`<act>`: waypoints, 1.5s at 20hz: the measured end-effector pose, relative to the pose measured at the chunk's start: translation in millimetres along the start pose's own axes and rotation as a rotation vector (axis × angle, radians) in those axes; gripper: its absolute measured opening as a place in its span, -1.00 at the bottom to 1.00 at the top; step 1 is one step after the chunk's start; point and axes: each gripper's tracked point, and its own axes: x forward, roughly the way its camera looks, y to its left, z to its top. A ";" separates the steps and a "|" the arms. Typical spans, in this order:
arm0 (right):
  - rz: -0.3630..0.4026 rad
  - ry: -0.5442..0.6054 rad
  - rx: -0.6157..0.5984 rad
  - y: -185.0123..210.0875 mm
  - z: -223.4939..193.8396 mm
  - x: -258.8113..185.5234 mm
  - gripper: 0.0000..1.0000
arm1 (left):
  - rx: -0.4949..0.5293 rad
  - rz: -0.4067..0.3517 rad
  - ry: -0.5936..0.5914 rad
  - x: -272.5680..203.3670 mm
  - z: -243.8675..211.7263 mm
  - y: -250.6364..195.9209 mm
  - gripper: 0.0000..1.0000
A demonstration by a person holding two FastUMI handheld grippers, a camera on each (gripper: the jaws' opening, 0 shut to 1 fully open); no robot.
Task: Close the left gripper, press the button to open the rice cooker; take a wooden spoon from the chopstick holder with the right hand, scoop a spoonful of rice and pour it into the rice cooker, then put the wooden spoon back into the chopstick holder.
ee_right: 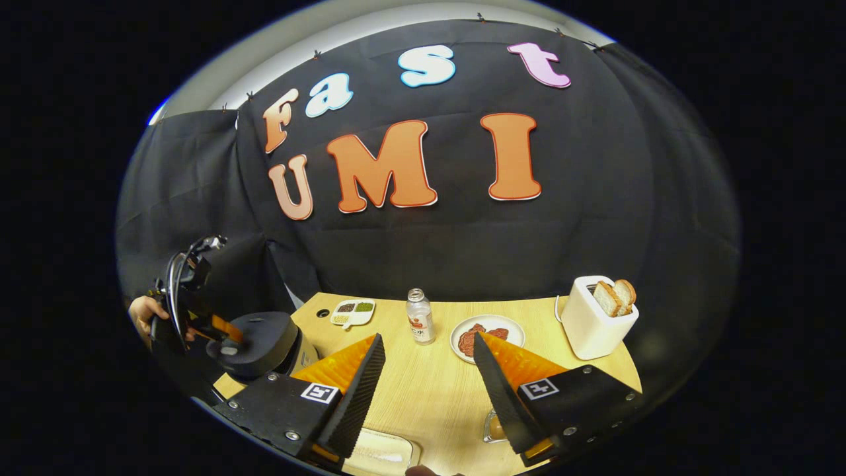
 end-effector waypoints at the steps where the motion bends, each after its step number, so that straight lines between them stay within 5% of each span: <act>1: 0.001 0.007 -0.006 1.1 -1.6 0.2 0.70 | 0.001 -0.001 -0.015 0.2 0.6 0.4 0.99; 5: 0.020 0.011 -0.026 7.5 -2.4 0.0 0.69 | 0.015 -0.001 -0.029 7.0 -0.5 -5.3 1.00; 11: 0.039 -0.011 -0.041 19.3 3.5 -3.1 0.70 | 0.034 0.005 -0.222 -1.4 6.5 -14.8 1.00; 23: -0.006 -0.283 -0.129 38.4 95.5 -21.5 0.68 | 0.162 -0.214 -0.937 -192.4 67.3 -74.2 0.94; 30: 0.004 -0.371 -0.154 53.0 113.7 -27.5 0.69 | 0.178 -0.247 -1.084 -238.8 53.0 -77.3 0.93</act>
